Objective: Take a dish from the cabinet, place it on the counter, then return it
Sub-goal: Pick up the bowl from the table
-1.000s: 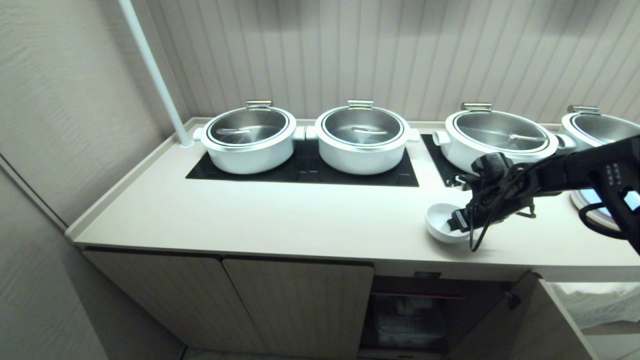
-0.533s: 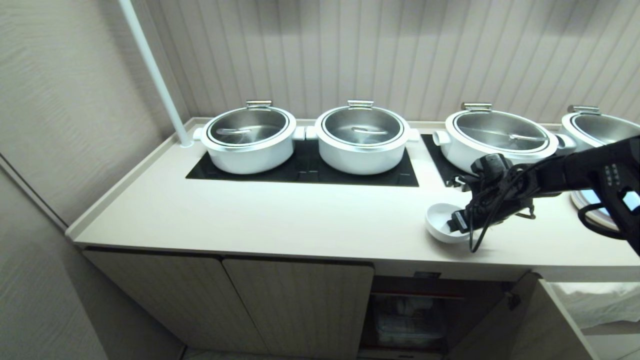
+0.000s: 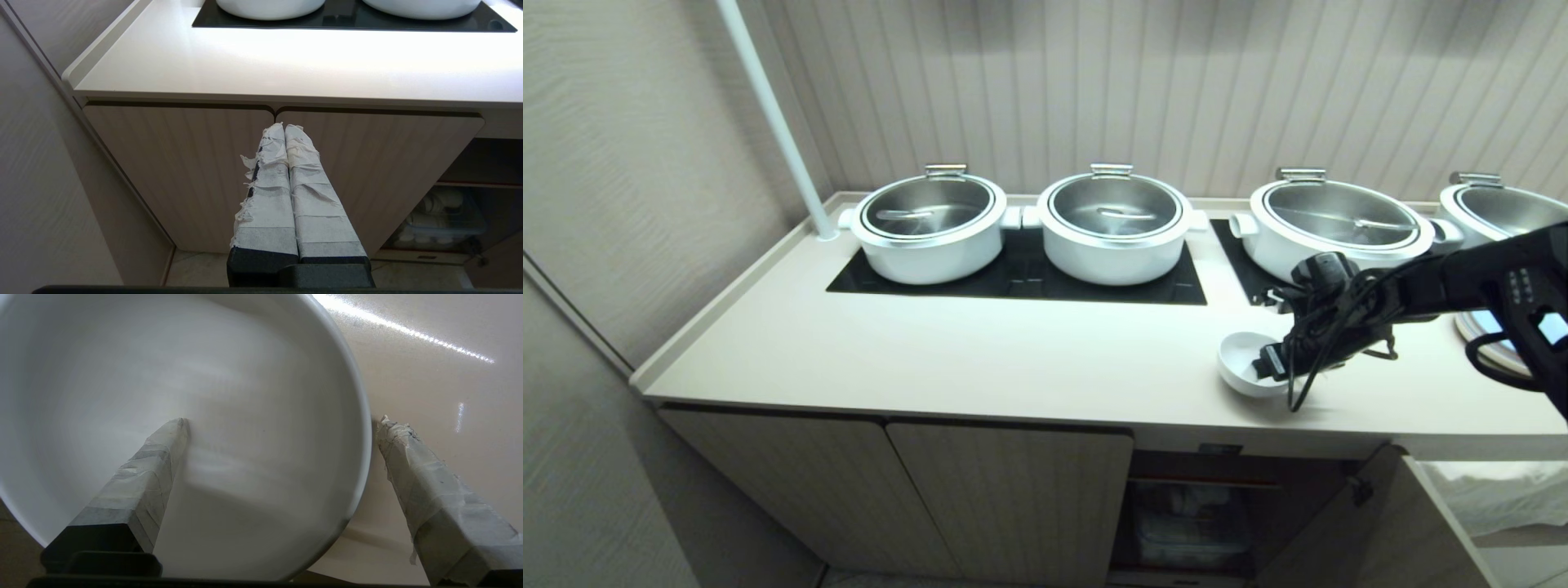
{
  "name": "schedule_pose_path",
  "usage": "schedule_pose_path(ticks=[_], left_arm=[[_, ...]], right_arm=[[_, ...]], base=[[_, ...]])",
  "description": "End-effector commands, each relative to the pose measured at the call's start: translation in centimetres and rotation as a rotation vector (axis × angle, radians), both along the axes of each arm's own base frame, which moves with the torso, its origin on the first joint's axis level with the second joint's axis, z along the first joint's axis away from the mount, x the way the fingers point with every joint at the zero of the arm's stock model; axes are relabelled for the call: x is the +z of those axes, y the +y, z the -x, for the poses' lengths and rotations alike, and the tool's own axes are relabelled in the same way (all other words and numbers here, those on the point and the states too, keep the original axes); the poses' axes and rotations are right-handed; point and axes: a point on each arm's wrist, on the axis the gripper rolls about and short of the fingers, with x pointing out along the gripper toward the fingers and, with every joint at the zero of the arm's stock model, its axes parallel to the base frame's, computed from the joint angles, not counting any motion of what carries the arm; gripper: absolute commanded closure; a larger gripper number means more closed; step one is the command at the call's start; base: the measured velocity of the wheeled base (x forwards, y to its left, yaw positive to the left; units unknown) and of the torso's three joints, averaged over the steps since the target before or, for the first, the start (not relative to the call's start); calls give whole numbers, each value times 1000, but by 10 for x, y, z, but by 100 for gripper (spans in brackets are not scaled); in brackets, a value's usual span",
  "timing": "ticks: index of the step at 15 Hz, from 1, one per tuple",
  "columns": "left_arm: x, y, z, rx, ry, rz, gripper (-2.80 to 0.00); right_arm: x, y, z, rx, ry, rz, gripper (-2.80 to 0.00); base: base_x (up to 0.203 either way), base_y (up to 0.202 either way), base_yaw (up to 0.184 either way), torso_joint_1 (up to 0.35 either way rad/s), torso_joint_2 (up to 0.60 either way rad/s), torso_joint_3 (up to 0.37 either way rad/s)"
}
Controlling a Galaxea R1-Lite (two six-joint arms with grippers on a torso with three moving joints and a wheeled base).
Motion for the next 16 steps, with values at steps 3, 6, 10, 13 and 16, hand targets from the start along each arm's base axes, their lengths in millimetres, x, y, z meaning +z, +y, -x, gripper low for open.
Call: schedule_pose_path(ticks=[3,6,10,13,16], left_arm=[[0,0,0,0,0,0,0],[0,0,0,0,1,0,0],[0,0,0,-1,-1,0,0],[0,0,0,0,0,0,0],[0,0,0,-1,1,0,0]], right_arm=[[0,0,0,3,2,0,-280],[1,0,0,3,0,0,-280],[2,0,0,3,-4,0,-280],[2,0,0,3,-5,-1,-280],[3,0,1,-10,-6,-12,0]], base=[[0,0,0,0,0,0],[0,0,0,0,0,0],[0,0,0,0,0,0],[0,0,0,0,0,0],[0,0,0,0,0,0]])
